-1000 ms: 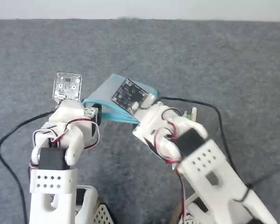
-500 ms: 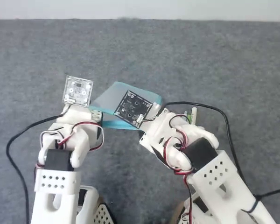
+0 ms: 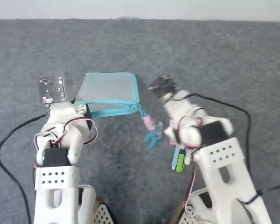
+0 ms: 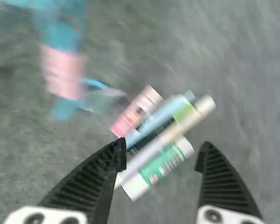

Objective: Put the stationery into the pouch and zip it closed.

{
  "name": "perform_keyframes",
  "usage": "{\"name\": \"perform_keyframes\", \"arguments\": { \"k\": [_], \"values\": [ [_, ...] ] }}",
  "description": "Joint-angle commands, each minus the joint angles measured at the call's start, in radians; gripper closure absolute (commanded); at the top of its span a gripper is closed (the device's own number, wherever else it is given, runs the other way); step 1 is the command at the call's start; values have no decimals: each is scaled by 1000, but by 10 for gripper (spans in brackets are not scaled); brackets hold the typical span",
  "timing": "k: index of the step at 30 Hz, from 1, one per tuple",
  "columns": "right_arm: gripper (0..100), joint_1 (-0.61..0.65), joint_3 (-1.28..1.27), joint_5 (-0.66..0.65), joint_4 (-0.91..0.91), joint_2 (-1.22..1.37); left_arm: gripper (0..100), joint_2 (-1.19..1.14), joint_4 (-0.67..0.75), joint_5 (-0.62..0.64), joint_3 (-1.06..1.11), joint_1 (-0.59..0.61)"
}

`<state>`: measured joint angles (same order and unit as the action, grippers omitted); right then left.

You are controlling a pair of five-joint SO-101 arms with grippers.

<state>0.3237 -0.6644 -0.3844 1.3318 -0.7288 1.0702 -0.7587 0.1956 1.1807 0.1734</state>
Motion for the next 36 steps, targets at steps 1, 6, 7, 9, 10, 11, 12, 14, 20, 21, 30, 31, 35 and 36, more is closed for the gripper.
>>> {"name": "perform_keyframes", "arguments": {
  "k": [1, 6, 7, 9, 10, 11, 12, 14, 20, 21, 30, 31, 35, 36],
  "values": [
    [794, -114, 9, 14, 45, 67, 989, 9, 34, 26, -4, 9],
    [793, -200, 14, 15, 12, 332, 989, 9, 32, 23, 1, 12],
    [793, -205, 20, 17, 2, 380, 989, 9, 31, 21, 1, 12],
    [793, -209, 29, 34, -21, 458, 989, 9, 29, 21, 1, 14],
    [793, -211, 31, 55, -35, 490, 989, 9, 29, 21, 2, 15],
    [793, -211, 31, 66, -50, 518, 989, 9, 29, 21, 5, 20],
    [793, -211, 25, 75, -61, 541, 989, 12, 32, 21, 12, 31],
    [793, -211, 17, 80, -64, 578, 989, 12, 34, 21, 15, 51],
    [793, -219, -44, 81, -108, 602, 988, 15, 34, 21, 15, 61],
    [794, -220, -60, 81, -125, 602, 988, 15, 34, 21, 15, 61],
    [902, -242, -137, 83, -186, 602, 988, 14, 34, 21, 16, 61],
    [928, -255, -138, 83, -196, 602, 988, 12, 34, 21, 16, 61],
    [986, -328, -104, 72, -183, 581, 988, 11, 38, 21, 31, 54],
    [992, -344, -84, 64, -163, 565, 988, 11, 54, 21, 41, 41]
  ]
}}
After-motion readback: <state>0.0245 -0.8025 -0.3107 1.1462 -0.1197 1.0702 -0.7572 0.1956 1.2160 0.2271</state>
